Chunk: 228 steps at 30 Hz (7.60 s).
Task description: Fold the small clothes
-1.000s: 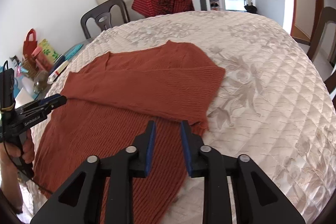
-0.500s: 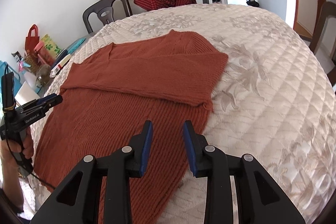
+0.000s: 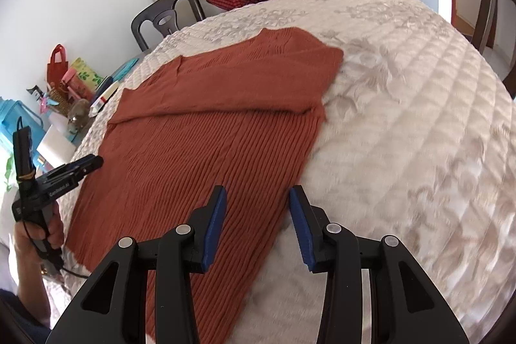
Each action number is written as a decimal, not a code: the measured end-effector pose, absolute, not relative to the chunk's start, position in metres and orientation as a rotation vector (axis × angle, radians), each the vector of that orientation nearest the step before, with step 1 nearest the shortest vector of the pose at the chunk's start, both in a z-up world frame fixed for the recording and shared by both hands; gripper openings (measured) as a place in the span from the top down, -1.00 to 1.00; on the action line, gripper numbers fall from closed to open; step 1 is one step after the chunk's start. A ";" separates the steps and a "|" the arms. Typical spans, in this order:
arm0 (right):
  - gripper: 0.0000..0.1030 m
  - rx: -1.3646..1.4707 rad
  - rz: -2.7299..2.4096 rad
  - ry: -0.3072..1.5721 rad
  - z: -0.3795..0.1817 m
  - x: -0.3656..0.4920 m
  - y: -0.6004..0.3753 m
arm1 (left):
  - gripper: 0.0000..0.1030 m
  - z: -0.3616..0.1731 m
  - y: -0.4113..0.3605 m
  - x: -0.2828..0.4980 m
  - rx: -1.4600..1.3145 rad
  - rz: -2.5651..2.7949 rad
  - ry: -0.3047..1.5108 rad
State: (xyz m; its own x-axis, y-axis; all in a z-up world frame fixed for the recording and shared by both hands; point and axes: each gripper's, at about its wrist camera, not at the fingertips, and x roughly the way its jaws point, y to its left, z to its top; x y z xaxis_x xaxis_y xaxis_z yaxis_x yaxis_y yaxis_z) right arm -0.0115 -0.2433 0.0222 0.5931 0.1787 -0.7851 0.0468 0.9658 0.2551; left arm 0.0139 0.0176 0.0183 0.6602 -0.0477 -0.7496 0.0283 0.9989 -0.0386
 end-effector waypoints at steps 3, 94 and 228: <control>0.19 0.275 0.097 0.932 0.022 -0.021 -0.240 | 0.11 0.018 0.017 0.005 -0.025 -0.047 0.851; 0.84 0.757 0.293 0.600 0.070 0.071 -0.302 | 0.86 0.063 0.095 0.130 -0.639 -0.219 0.634; 1.00 0.605 0.073 0.829 0.015 0.037 -0.304 | 0.37 0.022 0.068 0.071 -0.442 -0.158 0.764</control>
State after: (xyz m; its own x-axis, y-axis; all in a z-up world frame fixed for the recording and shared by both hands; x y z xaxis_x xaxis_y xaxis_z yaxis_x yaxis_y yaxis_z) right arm 0.0374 -0.3038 0.0152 0.6832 0.2900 -0.6702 0.1687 0.8303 0.5312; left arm 0.0706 0.0680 0.0216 0.7152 -0.2957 -0.6333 -0.0199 0.8971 -0.4414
